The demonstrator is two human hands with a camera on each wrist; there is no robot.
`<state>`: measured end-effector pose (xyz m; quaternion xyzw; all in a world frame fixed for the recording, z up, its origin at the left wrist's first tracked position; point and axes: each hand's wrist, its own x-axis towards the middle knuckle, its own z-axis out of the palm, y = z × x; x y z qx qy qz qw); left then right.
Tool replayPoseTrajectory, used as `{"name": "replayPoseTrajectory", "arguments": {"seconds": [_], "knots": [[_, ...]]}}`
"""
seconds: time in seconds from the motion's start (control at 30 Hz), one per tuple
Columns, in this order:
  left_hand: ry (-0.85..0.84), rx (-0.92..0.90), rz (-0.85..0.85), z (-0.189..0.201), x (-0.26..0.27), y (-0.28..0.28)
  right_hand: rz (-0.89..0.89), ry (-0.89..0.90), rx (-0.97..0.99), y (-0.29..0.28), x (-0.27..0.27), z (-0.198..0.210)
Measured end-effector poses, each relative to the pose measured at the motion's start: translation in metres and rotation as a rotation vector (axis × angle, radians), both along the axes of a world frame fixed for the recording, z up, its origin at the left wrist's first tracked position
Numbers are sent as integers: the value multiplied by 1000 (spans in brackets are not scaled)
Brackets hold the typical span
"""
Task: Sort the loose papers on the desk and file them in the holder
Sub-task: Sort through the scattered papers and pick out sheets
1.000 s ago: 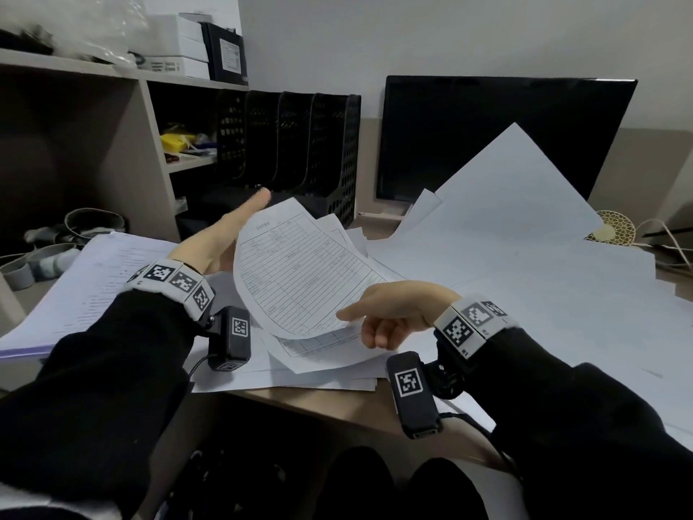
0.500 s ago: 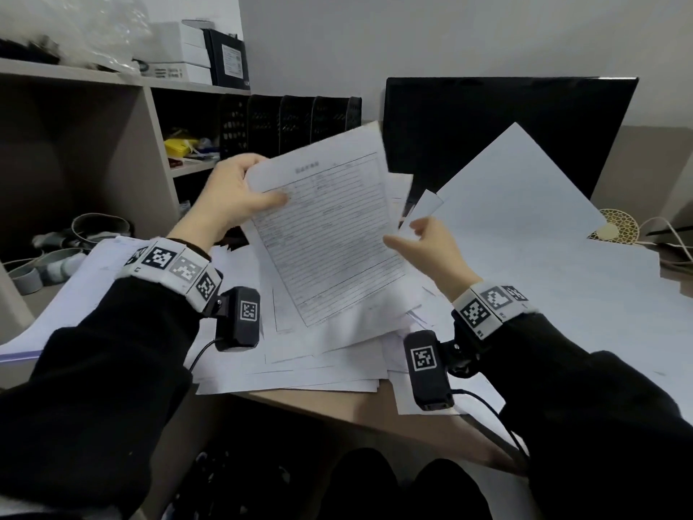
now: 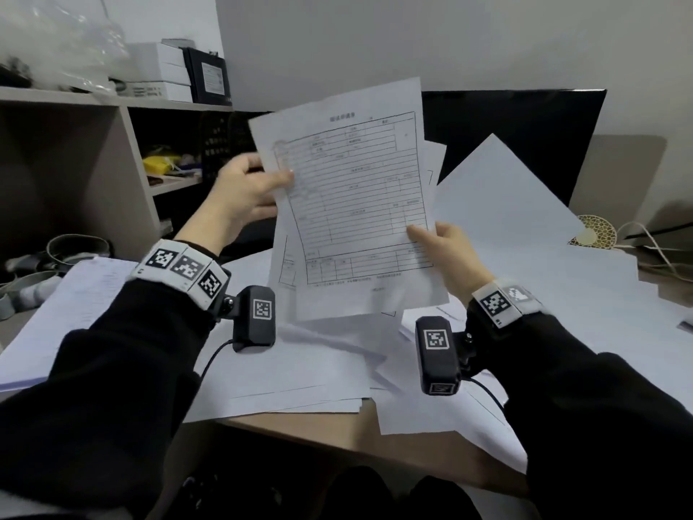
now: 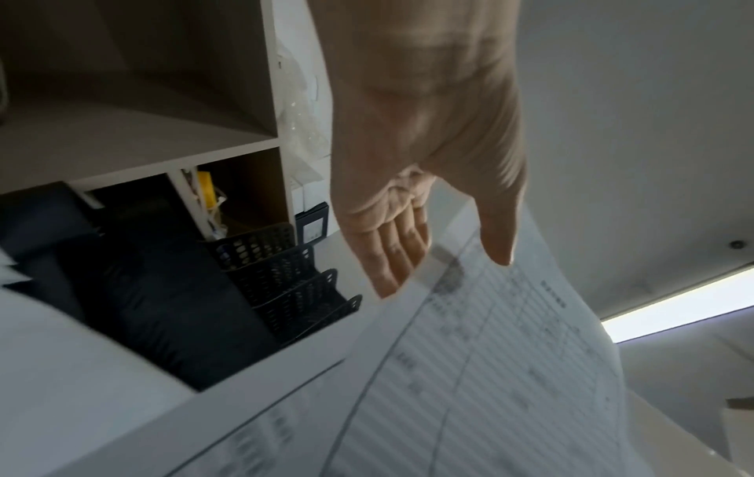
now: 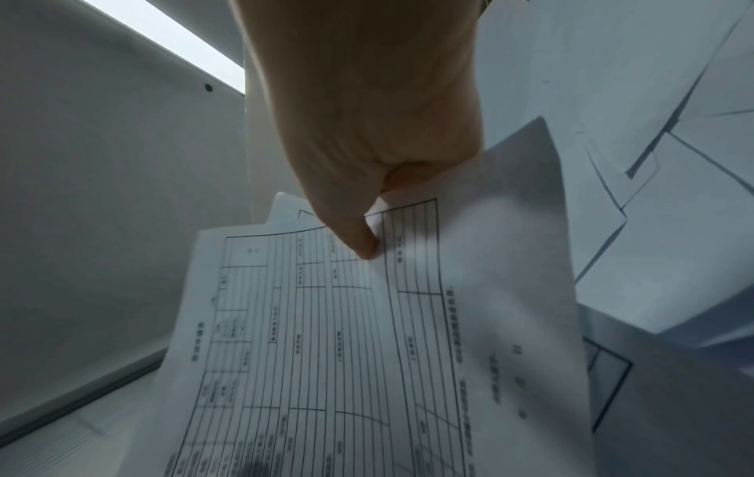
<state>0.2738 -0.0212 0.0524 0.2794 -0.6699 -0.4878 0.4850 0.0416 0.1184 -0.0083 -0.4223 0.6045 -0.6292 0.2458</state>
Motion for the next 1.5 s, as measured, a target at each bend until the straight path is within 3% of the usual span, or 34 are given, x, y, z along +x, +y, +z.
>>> {"name": "replayPoseTrajectory", "arguments": {"seconds": [0.07,0.13,0.37,0.53,0.7,0.9,1.07,1.3,1.5], "knots": [[-181,56,-17,-16,-8,-1,-7,-24,7,0,-4,2],[-261,46,-30,-28,-15,-2,-15,-61,6,-1,-8,1],[-151,-38,-20,-39,-43,3,-19,-104,81,-1,-13,-5],[-20,48,56,-33,-43,-12,93,-67,216,5,-23,-9],[-75,108,66,-39,-39,-13,44,108,390,15,-39,-13],[-147,199,189,-62,-32,-30,96,616,859,19,-40,-29],[-133,208,322,-69,-27,-41,135,868,945,3,-18,-43],[-124,177,374,-65,-20,-44,-71,914,951,-17,0,-57],[-131,186,331,-62,-21,-42,-27,869,896,-30,-14,-50]]}}
